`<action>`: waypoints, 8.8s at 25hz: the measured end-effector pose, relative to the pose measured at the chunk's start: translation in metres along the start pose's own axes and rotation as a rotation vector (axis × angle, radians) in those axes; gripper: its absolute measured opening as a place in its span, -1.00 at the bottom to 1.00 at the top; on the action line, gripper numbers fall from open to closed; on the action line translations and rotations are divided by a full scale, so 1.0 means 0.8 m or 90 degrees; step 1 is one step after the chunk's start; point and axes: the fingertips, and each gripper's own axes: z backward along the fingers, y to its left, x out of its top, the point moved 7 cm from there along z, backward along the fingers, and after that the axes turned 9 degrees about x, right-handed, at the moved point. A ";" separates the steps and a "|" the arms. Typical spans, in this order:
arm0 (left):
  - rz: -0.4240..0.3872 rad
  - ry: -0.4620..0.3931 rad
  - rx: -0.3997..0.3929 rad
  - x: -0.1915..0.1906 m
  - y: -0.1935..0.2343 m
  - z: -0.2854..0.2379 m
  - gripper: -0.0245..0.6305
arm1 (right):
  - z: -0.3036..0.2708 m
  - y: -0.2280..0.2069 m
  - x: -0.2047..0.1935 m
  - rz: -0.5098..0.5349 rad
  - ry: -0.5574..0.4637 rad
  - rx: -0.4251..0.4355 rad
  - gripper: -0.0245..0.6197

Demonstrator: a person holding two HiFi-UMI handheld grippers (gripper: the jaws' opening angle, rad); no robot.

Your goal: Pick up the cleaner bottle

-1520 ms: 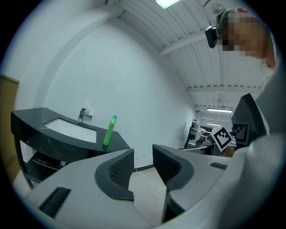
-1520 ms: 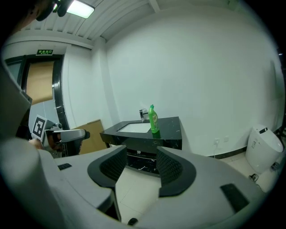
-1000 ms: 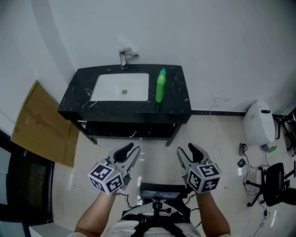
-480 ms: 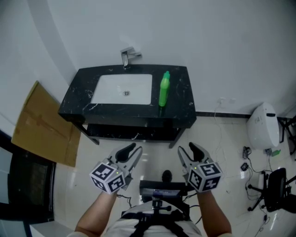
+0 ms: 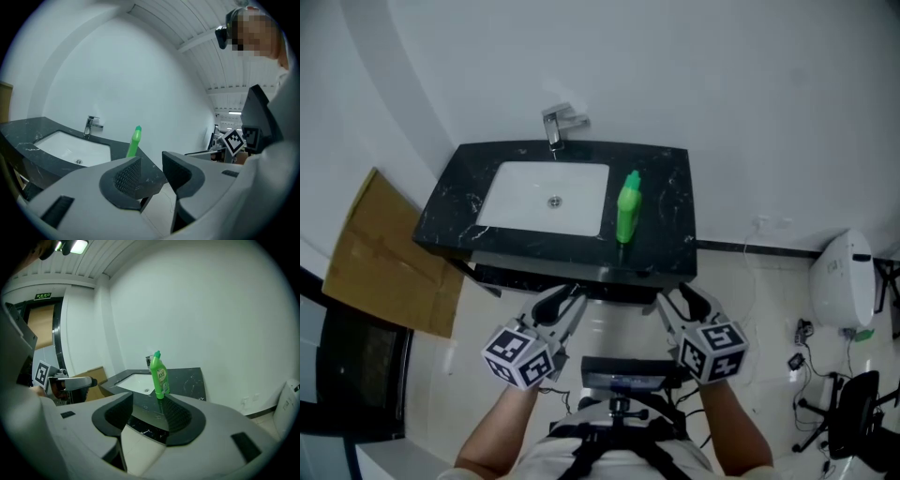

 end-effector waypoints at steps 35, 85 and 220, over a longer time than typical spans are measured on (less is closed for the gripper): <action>-0.055 0.042 -0.007 0.039 0.038 -0.234 -0.29 | -0.045 -0.115 0.054 -0.045 -0.021 -0.057 -0.31; -0.207 0.022 0.117 0.026 0.047 -0.390 -0.37 | -0.011 -0.131 0.036 -0.072 -0.022 -0.153 -0.31; -0.160 -0.129 0.126 0.118 0.074 -0.020 -0.40 | -0.045 -0.060 0.078 0.026 -0.036 -0.015 -0.59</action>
